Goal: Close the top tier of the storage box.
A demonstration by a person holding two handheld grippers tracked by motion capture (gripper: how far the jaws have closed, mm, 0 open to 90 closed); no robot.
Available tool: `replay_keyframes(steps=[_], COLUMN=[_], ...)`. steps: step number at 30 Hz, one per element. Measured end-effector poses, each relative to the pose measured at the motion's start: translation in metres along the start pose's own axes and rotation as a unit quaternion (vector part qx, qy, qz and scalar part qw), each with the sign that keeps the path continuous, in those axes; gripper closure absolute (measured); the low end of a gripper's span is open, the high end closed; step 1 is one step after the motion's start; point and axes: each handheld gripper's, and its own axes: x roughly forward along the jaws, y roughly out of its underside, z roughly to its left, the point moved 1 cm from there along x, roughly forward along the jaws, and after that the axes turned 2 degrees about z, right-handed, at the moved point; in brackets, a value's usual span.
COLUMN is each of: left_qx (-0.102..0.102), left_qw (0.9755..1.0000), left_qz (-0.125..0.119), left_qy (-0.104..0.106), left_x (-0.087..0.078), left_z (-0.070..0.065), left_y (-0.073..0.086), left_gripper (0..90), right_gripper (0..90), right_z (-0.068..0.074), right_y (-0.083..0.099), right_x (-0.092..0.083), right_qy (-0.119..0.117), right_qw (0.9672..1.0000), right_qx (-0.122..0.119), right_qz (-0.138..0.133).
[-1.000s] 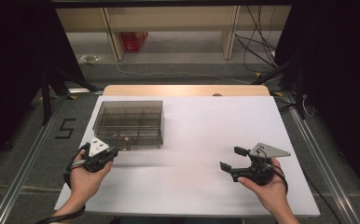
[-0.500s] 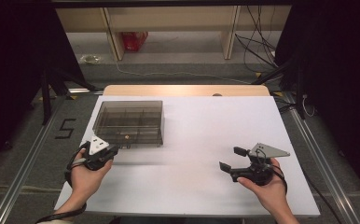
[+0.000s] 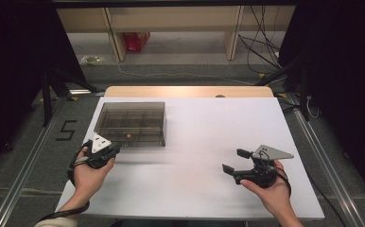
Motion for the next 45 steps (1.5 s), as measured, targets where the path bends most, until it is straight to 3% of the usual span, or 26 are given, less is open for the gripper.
replay_keyframes(steps=[45], left_qx=[0.001], left_qw=[1.0], left_qz=[-0.005], left_qy=[0.002], left_x=[0.0084], left_z=[0.0019], left_y=[-0.0033], left_gripper=[90.0], right_gripper=[16.0], right_z=[-0.0002], right_y=[0.0002], right_x=[-0.0001], right_qy=[0.001], right_qw=[1.0], right_qx=[0.0], right_qz=[0.0])
